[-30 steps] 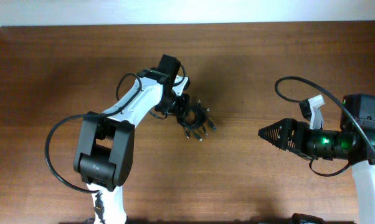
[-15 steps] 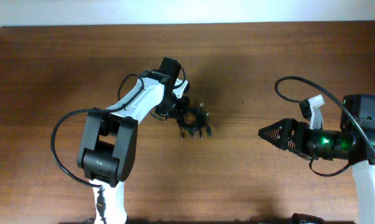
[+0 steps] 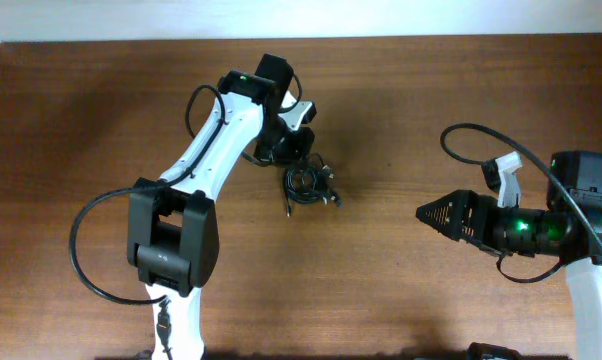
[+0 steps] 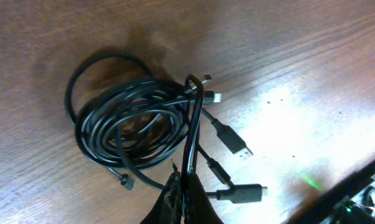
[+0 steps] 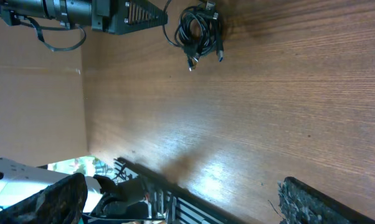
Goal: Untangle cables
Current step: 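Grasp one black cable strand with the left gripper, then lift the grasped cable with the left gripper, pulling it up and away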
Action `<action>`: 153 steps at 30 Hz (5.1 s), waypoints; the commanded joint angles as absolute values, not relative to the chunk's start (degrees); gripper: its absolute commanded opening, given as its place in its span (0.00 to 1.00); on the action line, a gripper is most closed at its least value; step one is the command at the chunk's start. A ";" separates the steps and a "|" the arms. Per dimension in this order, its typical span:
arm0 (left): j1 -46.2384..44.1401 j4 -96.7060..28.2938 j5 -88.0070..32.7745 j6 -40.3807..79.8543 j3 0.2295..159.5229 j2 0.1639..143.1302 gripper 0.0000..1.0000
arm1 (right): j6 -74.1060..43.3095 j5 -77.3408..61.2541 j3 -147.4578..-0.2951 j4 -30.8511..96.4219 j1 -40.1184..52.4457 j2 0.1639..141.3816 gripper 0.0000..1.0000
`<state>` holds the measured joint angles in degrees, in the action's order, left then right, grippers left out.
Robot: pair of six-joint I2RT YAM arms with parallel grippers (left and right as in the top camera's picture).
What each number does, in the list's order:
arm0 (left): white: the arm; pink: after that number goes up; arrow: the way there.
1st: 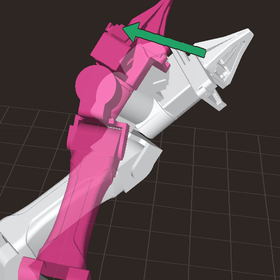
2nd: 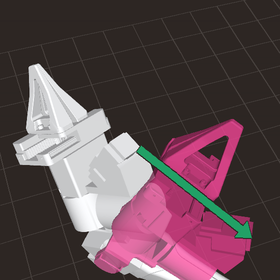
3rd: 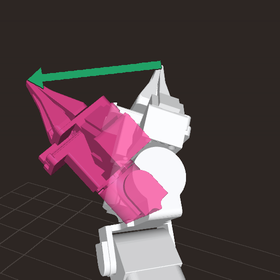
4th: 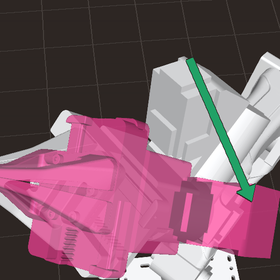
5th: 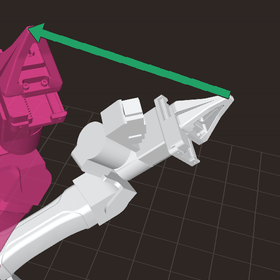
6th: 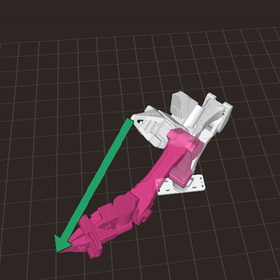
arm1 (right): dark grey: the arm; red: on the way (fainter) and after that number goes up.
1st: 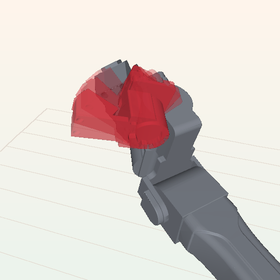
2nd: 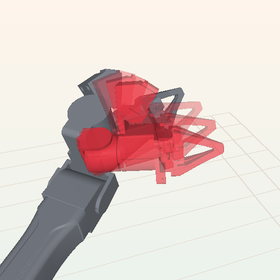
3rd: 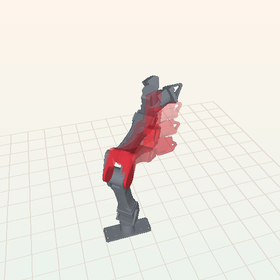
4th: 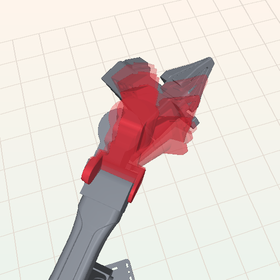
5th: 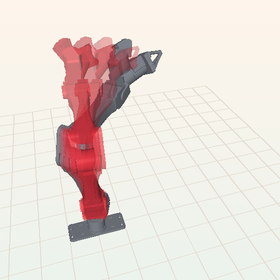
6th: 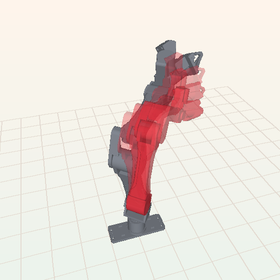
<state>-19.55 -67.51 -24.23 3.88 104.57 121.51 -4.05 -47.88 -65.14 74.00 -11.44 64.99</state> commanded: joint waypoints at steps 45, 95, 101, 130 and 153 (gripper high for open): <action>-19.70 -72.82 -90.19 -5.58 118.45 121.36 0.00 | -26.92 -21.37 -62.98 28.23 8.34 100.82 0.99; -8.16 -83.94 -8.49 16.23 124.86 121.40 0.00 | -39.44 -15.22 -63.05 52.01 1.17 72.01 0.99; -8.16 -83.18 -72.69 -16.62 126.82 121.38 0.00 | -33.28 -23.97 -63.05 50.87 1.17 75.53 0.99; -14.87 -81.84 -51.27 20.53 173.36 121.38 0.00 | -34.52 -35.64 -63.05 32.29 10.28 79.57 0.99; -15.18 -73.69 -15.22 7.57 173.36 121.38 0.00 | -27.59 -44.16 -63.05 40.10 5.61 74.74 0.99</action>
<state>-15.99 -78.35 -14.76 9.96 172.81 121.54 -29.98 -43.59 -62.67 39.16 5.76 74.74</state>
